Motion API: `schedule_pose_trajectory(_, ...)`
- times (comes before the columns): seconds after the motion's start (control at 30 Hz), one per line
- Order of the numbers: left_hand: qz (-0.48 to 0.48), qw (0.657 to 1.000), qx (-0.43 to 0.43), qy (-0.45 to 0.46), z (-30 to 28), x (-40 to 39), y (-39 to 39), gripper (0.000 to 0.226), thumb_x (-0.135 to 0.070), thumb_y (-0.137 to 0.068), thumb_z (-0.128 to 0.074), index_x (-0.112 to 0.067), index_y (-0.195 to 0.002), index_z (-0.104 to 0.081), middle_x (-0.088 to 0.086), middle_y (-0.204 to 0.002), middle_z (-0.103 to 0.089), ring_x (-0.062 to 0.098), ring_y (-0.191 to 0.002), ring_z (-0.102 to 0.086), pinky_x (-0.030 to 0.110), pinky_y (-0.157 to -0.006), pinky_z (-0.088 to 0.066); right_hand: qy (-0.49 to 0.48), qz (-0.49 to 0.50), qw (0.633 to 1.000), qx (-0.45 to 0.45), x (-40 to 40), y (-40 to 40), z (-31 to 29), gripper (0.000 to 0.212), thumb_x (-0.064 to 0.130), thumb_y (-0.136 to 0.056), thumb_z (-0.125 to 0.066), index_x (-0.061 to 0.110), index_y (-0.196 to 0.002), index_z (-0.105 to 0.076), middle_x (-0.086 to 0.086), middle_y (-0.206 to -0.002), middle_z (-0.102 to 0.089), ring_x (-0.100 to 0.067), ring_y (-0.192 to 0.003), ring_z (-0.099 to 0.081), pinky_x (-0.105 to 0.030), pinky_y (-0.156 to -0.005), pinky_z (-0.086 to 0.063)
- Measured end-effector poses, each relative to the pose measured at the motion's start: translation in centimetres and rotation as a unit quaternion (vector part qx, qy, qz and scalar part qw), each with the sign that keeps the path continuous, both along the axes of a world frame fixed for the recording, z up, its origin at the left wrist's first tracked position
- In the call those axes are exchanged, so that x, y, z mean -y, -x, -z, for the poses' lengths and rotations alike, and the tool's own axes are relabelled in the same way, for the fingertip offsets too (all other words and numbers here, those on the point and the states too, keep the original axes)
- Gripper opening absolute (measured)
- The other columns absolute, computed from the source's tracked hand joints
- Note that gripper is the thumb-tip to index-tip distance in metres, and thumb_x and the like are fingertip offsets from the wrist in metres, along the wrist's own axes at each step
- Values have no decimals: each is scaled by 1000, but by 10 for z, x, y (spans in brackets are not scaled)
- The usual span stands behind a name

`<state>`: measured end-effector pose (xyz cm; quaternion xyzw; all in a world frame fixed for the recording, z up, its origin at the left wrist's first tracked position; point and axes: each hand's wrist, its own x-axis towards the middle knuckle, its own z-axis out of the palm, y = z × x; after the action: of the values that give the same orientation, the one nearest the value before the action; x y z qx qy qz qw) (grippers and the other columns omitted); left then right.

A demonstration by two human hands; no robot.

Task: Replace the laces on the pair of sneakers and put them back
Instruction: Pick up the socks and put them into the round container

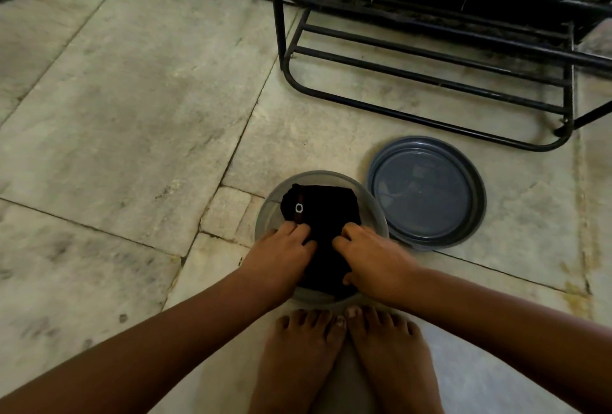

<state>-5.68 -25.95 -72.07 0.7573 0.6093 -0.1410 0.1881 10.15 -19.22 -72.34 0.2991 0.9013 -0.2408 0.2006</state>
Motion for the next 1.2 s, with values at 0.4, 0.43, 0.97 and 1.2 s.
schedule_pose_trajectory(0.4, -56, 995, -72, 43, -2, 3, -6, 43, -25, -92, -54, -17, -132, -39, 6, -133, -36, 26, -121, -40, 36, -97, -37, -87, -67, 991, 71, -4, 6, -1, 41, 24, -84, -63, 11, -121, -50, -9, -123, -49, -27, -114, -46, -36, -88, -40)
schedule_pose_trajectory(0.43, -65, 994, -67, 48, -2, 4, -7, 45, -26, -92, -54, -18, -132, -37, 6, -133, -35, 25, -120, -41, 36, -95, -38, -81, -62, 992, 78, -7, 7, 0, 36, 23, -85, -62, 10, -117, -52, -10, -119, -53, -28, -112, -49, -37, -86, -41)
schedule_pose_trajectory(0.97, -457, 859, 229, -36, -3, -5, 57, 49, -39, -90, -56, -20, -132, -39, 8, -117, -54, 25, -95, -61, 42, -79, -55, -18, 231, 972, 41, -53, -46, 9, 20, 34, -88, -59, 14, -90, -63, -1, -85, -62, -15, -76, -60, -32, -72, -54)
schedule_pose_trajectory(1.2, -495, 793, 354, -6, 4, 0, 60, 31, -20, -97, -50, -24, -127, -47, 1, -101, -57, 21, -85, -65, 41, -61, -60, -160, 138, 977, -17, -54, -42, -9, 27, 21, -96, -44, 13, -121, -50, -7, -120, -51, -23, -105, -53, -35, -83, -51)
